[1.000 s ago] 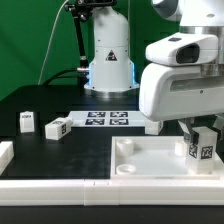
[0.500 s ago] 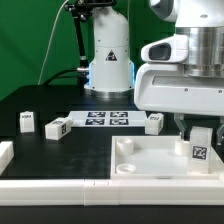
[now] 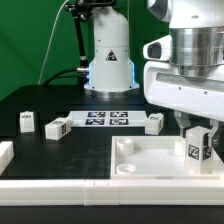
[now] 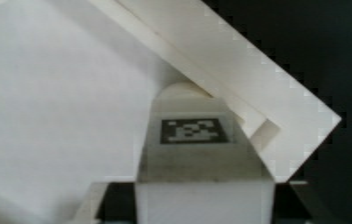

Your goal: Assemble one leg

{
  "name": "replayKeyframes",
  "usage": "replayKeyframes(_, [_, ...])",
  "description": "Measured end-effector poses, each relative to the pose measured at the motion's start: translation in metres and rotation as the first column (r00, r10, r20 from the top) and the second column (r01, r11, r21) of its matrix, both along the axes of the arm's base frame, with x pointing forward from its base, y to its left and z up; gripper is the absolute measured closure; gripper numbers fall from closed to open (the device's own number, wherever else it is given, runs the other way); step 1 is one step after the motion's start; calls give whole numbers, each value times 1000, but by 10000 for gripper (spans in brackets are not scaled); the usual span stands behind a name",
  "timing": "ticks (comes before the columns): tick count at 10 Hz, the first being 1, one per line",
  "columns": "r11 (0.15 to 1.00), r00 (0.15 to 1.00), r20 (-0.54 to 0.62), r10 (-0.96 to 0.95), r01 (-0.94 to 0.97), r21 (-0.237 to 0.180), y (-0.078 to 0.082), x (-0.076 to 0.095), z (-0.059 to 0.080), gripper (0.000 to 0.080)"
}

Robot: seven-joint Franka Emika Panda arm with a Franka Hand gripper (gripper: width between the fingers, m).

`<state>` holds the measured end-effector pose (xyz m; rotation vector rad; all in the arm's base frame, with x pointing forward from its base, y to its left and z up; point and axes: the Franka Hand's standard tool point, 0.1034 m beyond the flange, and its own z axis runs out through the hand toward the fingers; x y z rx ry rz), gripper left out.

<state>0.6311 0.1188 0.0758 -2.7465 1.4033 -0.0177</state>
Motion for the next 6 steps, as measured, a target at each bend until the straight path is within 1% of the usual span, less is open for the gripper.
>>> replayKeyframes(2, [999,999,-3,-50,50,-2,2,-1,0,508])
replayKeyframes(3, [999,999,-3,-37,37,-3,2,-1,-1,391])
replayKeyframes(4, [1000,1000,-14,15,-15,-5,2,-2,-1,258])
replayKeyframes(5, [997,997,-30,76,-77,-6,3,-2,-1,258])
replayKeyframes(6, [985,985,-18,169,-170,-8,3,-1,-1,169])
